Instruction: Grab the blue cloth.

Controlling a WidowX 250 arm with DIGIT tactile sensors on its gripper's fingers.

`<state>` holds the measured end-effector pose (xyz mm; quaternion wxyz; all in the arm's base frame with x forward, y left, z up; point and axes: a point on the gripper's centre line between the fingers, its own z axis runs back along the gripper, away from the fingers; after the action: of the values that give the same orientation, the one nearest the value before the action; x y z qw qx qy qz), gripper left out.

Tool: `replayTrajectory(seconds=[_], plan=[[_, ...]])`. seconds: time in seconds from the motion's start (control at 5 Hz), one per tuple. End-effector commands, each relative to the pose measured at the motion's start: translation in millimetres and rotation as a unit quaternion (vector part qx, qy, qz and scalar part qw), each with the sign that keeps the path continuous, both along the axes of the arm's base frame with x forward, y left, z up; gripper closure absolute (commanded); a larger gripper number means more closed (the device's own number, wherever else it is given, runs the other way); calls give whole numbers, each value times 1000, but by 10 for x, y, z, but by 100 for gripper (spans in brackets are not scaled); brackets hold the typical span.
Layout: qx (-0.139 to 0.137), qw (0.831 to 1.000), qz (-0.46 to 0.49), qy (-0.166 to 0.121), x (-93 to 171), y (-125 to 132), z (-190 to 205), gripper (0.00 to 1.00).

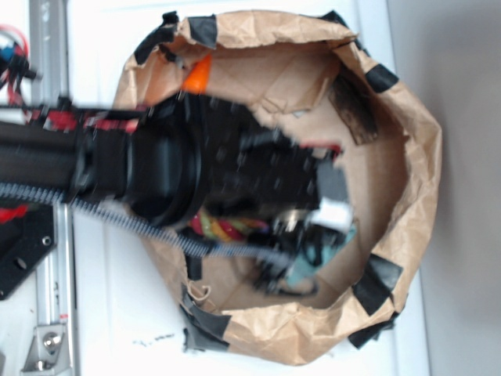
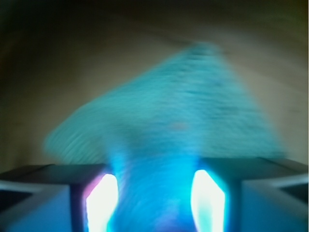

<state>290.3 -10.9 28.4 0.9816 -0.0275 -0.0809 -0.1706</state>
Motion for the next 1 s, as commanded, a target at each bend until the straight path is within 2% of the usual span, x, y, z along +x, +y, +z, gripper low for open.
replayTrajectory(seconds=[0.0, 0.4, 0.6, 0.8], plan=[[12, 999, 34, -37, 189, 305, 220, 100], [9, 999, 29, -34, 135, 242, 178, 100], [-3, 999, 37, -36, 67, 169, 218, 100], [-45, 991, 123, -20, 16, 198, 327, 21]])
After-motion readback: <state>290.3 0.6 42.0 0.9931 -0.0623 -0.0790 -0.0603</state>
